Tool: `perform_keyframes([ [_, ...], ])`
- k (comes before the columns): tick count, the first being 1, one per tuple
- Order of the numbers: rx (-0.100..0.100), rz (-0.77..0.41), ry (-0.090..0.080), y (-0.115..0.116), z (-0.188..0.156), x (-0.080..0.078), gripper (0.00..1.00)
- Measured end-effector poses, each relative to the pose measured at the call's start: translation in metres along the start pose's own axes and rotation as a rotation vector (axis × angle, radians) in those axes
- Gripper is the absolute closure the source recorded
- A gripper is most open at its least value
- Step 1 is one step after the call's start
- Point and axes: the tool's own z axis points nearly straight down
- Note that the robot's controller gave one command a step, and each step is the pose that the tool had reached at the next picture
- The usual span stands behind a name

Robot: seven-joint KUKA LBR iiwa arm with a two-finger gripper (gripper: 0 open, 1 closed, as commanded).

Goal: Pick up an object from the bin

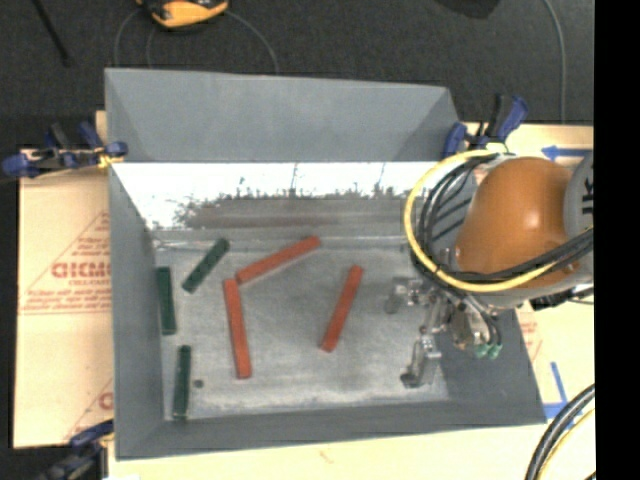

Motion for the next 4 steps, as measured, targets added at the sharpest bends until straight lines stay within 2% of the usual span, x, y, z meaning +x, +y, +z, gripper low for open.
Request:
perform_keyframes([
  [1,0.001,-0.110,-0.005,0.011,0.041,-0.033,0.00],
  [2,-0.001,-0.208,-0.006,0.039,0.044,-0.068,0.00],
  [3,0.000,-0.431,-0.006,0.028,0.060,-0.079,0.00],
  [4,-0.001,-0.478,-0.004,0.025,0.105,-0.093,0.00],
])
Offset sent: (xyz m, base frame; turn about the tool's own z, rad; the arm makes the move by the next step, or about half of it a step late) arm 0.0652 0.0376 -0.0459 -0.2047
